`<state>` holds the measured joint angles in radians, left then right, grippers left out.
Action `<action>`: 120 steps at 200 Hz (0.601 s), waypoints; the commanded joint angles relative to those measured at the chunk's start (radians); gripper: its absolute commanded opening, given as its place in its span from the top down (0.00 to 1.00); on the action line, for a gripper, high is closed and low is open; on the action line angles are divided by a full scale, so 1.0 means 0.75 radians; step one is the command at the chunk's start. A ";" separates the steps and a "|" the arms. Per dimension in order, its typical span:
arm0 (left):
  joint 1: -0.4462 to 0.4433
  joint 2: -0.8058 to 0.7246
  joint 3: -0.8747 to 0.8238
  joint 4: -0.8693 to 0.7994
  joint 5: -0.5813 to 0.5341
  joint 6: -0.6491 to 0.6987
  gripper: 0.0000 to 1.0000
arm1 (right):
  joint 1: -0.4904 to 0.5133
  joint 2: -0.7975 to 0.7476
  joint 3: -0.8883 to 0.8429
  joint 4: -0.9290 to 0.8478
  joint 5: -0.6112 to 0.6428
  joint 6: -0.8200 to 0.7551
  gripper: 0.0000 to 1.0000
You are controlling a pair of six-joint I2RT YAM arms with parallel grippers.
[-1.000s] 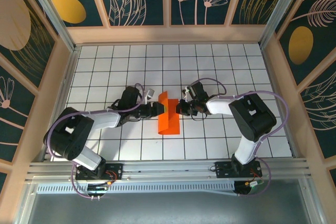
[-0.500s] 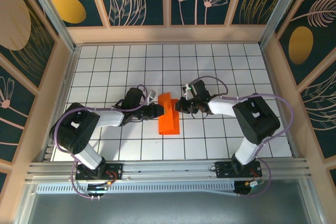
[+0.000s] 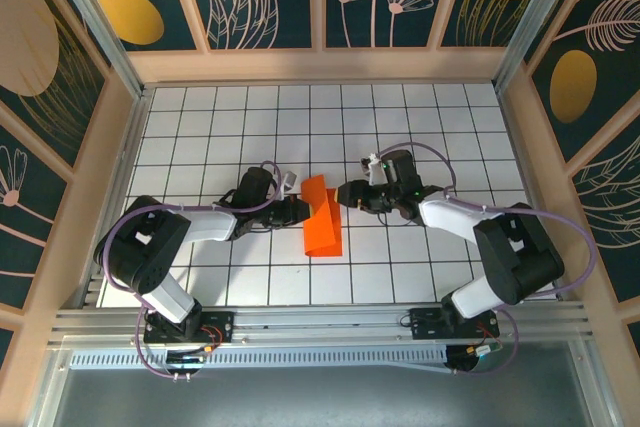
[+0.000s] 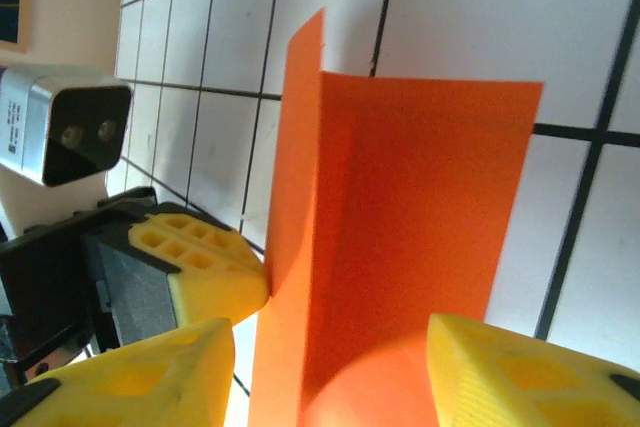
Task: Fold a paper plane with a square sheet of paper (fold left side to right side)
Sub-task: First fold in half a square sheet of paper at the center of the table.
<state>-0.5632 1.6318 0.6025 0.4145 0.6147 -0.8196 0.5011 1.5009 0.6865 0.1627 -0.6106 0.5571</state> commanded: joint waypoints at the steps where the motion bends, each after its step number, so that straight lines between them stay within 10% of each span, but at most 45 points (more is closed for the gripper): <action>1: -0.009 0.005 0.009 0.007 -0.008 -0.006 1.00 | 0.024 0.066 0.017 0.064 -0.081 -0.003 0.42; 120: -0.018 0.011 -0.020 0.043 0.018 -0.013 1.00 | 0.089 0.287 0.126 0.165 -0.183 0.042 0.60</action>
<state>-0.5690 1.6318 0.5983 0.4156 0.6189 -0.8200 0.5461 1.6989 0.7582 0.2466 -0.7136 0.5823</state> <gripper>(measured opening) 0.043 0.423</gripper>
